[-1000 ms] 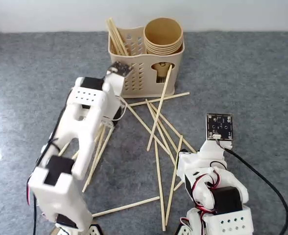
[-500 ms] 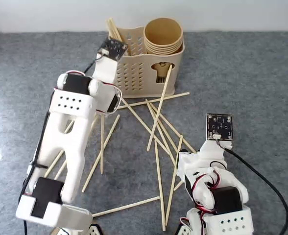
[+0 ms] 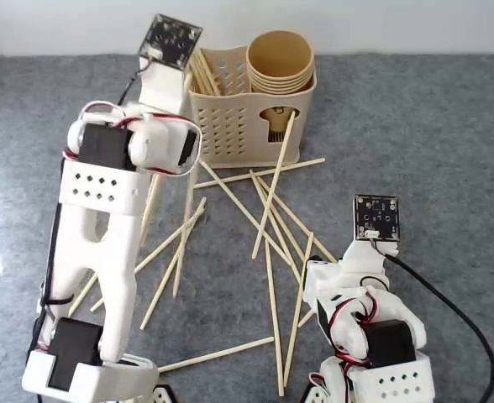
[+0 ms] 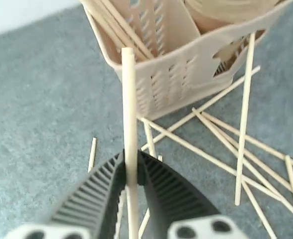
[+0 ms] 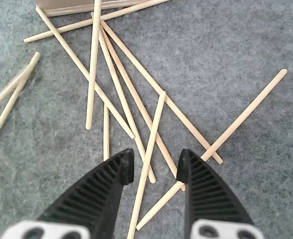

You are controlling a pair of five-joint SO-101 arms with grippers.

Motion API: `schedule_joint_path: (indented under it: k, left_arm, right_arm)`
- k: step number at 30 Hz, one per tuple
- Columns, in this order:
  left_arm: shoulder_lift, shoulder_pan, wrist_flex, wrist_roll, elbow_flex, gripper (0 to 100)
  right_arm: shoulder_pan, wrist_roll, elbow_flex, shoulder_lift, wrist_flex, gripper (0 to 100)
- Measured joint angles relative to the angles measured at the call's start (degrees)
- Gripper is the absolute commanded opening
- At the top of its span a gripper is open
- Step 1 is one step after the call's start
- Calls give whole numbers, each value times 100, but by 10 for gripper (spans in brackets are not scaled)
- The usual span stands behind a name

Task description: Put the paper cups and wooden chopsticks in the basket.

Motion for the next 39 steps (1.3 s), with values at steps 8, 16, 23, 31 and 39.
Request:
schedule_joint_path:
  k: [8, 16, 23, 31, 39]
  left_arm:
    - [-9, 0, 325, 0, -818, 12]
    - [-9, 0, 343, 290, -1556, 12]
    - [-9, 0, -360, 765, -1837, 12]
    - [0, 26, -1881, 1002, -1846, 12]
    - [1002, 35, -3675, 1600, -1846, 12]
  right_arm:
    - [0, 0, 0, 0, 0, 161]
    - [9, 0, 53, -9, 0, 161]
    - [0, 0, 53, -9, 0, 161]
    - [0, 0, 53, -9, 0, 161]
    - [0, 0, 53, -9, 0, 161]
